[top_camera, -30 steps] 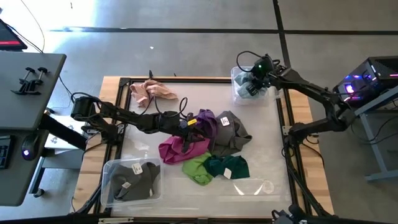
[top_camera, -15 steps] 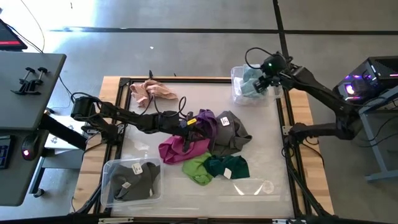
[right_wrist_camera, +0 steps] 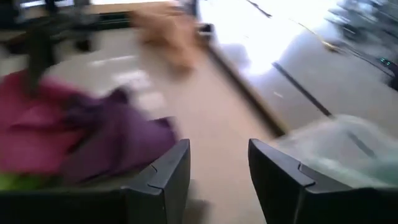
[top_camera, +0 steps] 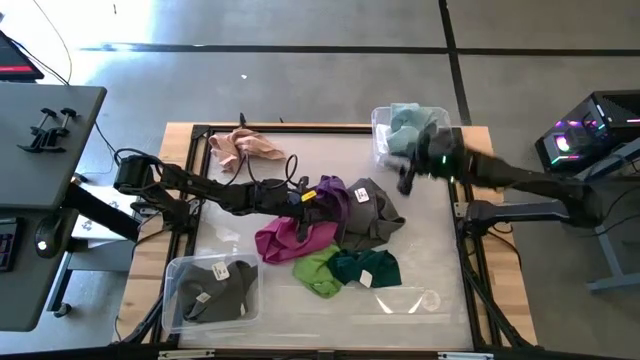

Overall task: Sort towels by color in basket
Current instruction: Put the gray towel into the bottom transparent bin

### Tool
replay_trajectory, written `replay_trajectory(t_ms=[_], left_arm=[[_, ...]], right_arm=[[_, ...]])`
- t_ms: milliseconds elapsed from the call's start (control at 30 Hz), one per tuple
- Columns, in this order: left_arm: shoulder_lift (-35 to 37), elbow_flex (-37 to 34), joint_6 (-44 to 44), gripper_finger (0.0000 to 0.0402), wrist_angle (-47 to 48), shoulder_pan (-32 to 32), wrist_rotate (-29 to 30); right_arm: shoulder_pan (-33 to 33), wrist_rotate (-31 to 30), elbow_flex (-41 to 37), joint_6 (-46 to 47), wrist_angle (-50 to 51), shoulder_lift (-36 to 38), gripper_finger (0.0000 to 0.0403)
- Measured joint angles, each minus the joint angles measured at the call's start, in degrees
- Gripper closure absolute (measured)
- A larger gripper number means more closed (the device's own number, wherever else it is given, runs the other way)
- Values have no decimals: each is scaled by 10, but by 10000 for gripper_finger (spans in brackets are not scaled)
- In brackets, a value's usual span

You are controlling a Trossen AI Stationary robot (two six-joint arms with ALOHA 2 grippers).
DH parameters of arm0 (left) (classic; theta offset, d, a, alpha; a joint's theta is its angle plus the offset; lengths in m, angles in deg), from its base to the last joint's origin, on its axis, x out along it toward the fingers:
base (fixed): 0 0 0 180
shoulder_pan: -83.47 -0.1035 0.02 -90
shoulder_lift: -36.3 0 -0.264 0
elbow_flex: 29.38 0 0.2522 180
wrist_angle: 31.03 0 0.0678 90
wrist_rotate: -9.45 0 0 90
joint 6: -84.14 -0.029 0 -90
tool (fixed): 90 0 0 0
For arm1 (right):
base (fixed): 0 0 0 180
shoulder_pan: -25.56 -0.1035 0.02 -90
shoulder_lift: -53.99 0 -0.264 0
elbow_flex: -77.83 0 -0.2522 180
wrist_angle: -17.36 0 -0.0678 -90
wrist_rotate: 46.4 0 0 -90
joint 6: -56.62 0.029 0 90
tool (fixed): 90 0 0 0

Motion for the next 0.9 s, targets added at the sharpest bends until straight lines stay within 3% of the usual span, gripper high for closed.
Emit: replay_trajectory(t_ms=[133,300,367,567,900], left_arm=[[0,0,-19,271,-15,8,0],[0,0,-38,271,-25,17,0],[0,0,-38,271,-30,18,0],[0,0,-31,271,-46,20,0],[0,0,-30,271,-50,21,0]], right_arm=[[-126,-20,-77,14,-94,-12,248],[-266,-129,-115,53,-140,-80,248],[-296,-140,-117,56,-143,-111,248],[-303,-157,-117,87,-196,-184,238],[-238,-137,-117,144,-220,-290,168]])
